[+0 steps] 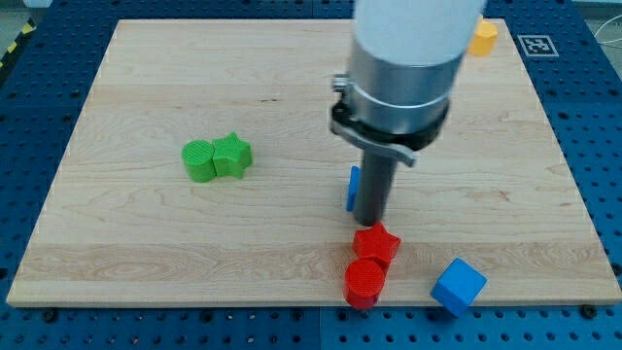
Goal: Push the blue triangle towards the center of the board
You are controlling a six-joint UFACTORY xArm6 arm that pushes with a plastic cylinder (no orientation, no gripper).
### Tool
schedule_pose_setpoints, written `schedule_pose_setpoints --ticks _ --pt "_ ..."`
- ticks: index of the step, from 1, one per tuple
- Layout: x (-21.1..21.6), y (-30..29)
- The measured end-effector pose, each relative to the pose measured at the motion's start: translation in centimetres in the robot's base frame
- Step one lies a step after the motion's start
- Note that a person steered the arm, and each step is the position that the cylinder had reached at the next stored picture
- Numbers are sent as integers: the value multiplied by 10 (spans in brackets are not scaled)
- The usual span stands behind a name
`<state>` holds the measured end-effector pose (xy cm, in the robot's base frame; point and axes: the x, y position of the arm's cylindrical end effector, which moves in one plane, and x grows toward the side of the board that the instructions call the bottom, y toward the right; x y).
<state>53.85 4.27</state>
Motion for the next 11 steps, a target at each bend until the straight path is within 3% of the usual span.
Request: schedule_pose_setpoints --ticks 2,3,5,8,9,11 --pt "-42 -47" --pt "-44 -47" --pt "16 -38" --pt "-62 -20" --pt "-66 -16" --pt "0 -7"
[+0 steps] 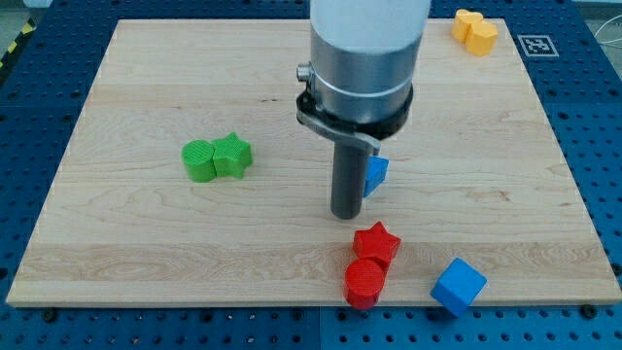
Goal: Push the blue triangle towards the center of the board
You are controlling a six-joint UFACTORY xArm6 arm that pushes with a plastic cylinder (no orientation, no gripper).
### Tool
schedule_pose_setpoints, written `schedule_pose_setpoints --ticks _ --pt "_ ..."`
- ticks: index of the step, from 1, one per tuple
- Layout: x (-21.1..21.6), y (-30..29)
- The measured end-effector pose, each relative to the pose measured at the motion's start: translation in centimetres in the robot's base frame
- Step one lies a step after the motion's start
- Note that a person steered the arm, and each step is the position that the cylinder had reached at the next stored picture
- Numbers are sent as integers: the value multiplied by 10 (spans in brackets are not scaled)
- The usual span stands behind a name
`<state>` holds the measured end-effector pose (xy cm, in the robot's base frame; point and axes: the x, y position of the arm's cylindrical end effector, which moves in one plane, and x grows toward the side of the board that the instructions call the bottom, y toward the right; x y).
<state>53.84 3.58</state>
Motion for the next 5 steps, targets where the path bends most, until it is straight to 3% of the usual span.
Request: schedule_pose_setpoints --ticks 1,5 --pt "1 23" --pt "-112 28"
